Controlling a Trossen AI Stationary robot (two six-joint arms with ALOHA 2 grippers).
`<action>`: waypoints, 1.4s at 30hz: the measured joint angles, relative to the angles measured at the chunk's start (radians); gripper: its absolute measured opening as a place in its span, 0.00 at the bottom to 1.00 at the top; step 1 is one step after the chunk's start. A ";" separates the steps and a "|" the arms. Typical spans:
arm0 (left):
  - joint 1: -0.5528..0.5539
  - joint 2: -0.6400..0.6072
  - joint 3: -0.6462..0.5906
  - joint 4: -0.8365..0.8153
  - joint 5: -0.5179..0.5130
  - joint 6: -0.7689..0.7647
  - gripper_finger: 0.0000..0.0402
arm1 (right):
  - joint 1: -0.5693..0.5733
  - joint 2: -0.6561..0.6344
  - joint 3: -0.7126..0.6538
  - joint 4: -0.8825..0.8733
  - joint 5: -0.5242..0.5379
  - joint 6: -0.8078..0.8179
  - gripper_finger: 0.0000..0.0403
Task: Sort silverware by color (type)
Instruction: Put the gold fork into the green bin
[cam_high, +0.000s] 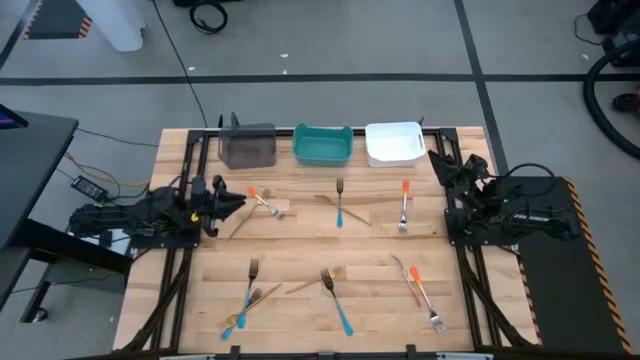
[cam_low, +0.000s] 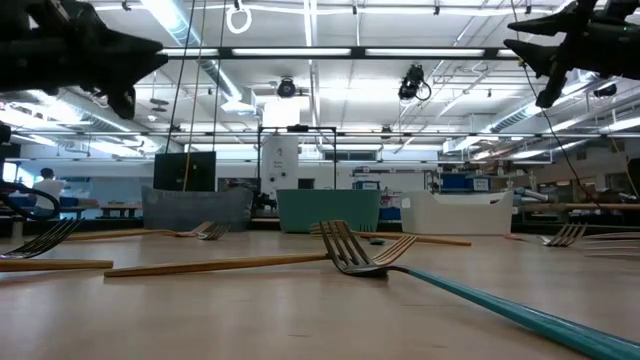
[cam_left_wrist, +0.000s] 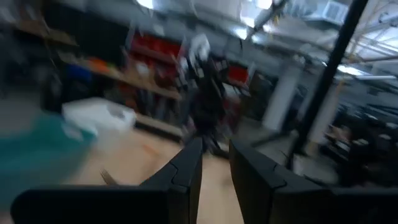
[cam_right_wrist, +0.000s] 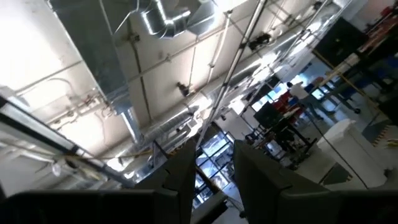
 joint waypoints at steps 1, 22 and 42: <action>0.000 0.000 0.000 0.036 -0.033 0.036 0.22 | 0.000 0.001 0.009 -0.001 0.001 -0.008 0.28; -0.003 0.000 0.000 0.235 -0.291 -0.017 0.22 | -0.001 0.669 0.637 -0.218 0.125 -0.546 0.28; -0.002 0.000 0.000 0.186 -0.281 0.010 0.22 | -0.002 1.417 0.828 -0.454 -0.087 -0.295 0.28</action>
